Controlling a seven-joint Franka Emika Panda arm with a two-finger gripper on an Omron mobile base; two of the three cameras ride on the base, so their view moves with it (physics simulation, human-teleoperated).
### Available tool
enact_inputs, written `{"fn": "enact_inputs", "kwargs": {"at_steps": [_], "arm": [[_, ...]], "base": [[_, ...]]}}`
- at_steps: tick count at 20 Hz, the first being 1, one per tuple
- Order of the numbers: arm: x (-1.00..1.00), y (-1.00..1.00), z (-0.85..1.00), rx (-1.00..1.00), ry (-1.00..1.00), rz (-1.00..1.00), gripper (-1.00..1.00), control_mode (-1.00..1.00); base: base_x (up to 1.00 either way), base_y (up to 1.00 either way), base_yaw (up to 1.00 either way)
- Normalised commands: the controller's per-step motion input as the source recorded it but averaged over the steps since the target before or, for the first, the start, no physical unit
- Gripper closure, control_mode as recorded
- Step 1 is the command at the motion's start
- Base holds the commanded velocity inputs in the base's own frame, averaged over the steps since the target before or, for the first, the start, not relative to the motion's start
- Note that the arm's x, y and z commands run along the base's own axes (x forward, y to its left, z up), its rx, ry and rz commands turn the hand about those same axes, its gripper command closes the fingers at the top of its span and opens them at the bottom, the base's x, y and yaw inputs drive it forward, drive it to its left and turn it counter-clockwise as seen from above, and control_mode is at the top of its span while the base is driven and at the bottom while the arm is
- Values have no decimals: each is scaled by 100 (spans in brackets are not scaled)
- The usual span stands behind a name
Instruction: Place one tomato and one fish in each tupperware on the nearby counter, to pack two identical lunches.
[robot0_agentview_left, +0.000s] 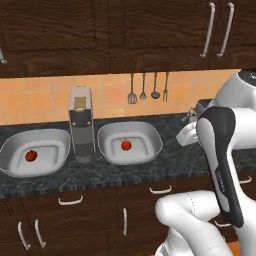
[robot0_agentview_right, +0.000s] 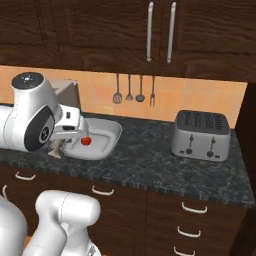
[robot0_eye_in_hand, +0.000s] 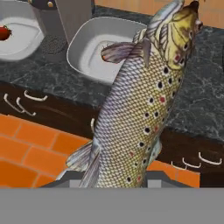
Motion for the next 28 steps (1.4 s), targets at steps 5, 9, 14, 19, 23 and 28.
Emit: {"fn": "enact_inputs", "kwargs": {"at_steps": [5, 9, 14, 19, 23, 28], "arm": [[0, 0, 0, 0, 0, 0, 100, 100], [3, 0, -10, 0, 0, 0, 100, -100], [38, 0, -84, 3, -6, 0, 100, -100], [76, 7, -69, 2, -1, 0, 100, -100], [57, 3, -52, 0, 0, 0, 100, -100], [72, 0, -38, 0, 7, 0, 100, -100]], "base": [[66, 49, -5], [21, 16, -2], [0, 0, 0], [0, 0, 0], [0, 0, 0], [0, 0, 0]]}}
